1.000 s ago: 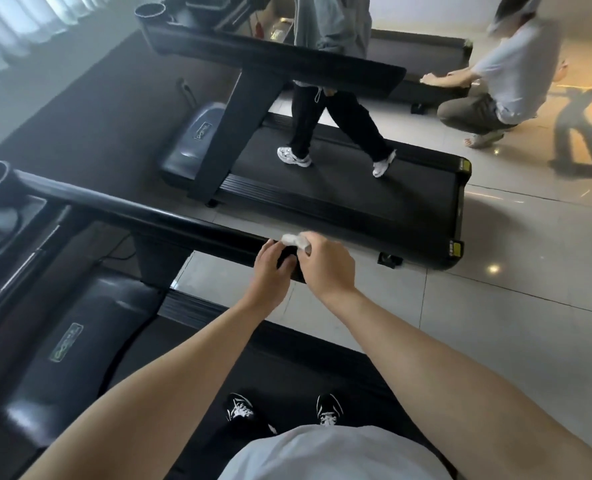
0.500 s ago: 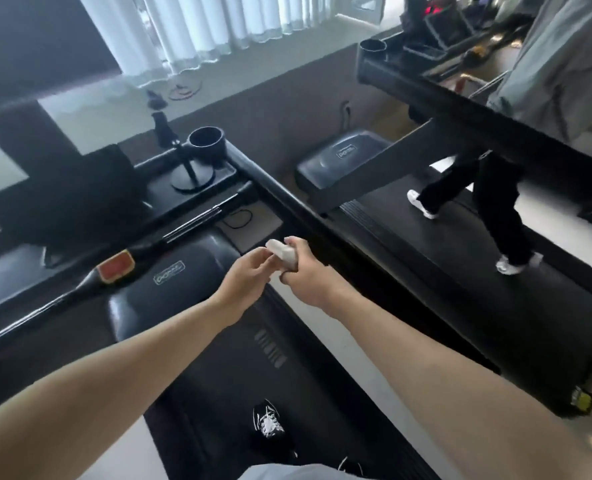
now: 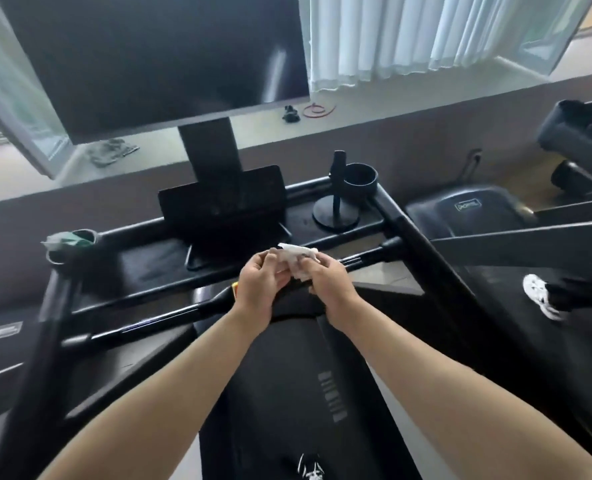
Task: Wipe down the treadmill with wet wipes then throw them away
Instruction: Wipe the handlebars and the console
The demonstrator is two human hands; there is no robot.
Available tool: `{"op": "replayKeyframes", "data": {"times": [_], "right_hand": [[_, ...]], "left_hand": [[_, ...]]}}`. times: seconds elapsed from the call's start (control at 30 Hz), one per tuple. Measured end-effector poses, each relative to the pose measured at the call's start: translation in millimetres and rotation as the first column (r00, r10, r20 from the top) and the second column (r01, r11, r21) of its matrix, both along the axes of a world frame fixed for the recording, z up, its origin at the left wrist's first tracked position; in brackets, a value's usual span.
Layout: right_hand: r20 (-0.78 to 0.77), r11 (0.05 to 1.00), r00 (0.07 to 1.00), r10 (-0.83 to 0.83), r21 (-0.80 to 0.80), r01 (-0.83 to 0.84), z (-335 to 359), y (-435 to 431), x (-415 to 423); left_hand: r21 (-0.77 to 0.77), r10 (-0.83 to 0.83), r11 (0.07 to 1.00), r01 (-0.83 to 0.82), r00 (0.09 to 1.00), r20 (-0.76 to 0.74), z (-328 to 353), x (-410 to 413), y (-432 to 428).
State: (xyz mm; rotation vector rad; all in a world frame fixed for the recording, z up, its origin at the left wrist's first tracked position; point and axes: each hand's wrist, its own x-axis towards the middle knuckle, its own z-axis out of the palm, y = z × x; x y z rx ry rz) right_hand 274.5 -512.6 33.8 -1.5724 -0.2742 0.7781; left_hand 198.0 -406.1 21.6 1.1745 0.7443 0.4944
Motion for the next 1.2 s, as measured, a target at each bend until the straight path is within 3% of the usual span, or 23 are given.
{"op": "replayKeyframes", "data": {"times": [0.17, 0.33, 0.53, 0.73, 0.93, 1.2], "right_hand": [[0.129, 0.998, 0.991, 0.029, -0.063, -0.021, 5.2, 68.5, 5.1], [0.148, 0.998, 0.987, 0.055, -0.019, -0.053, 10.7, 109.4, 27.2], [0.097, 1.000, 0.995, -0.009, 0.018, 0.007, 9.2, 154.4, 72.6], [0.162, 1.000, 0.987, 0.000, -0.004, 0.001, 8.9, 185.0, 141.9], [0.306, 0.996, 0.948, -0.083, 0.008, 0.085, 4.6, 198.5, 198.5], [0.473, 0.995, 0.881, 0.036, 0.063, -0.075, -4.2, 212.2, 221.8]], "left_hand": [[-0.077, 0.128, 0.989, -0.125, 0.991, 0.040, 6.3, 5.8, 53.9], [-0.124, 0.223, 0.969, -0.213, 0.972, 0.071, 12.8, 12.8, 89.8], [-0.011, 0.122, 0.992, -0.122, 0.990, 0.077, 17.2, 50.3, 114.8], [0.118, 0.090, 0.989, -0.094, 0.995, 0.034, 16.6, 125.3, 143.6], [0.018, 0.194, 0.981, -0.194, 0.981, 0.015, 10.8, 193.6, 163.6], [0.028, 0.207, 0.977, -0.209, 0.977, 0.055, 2.7, 229.0, 177.9]]}}
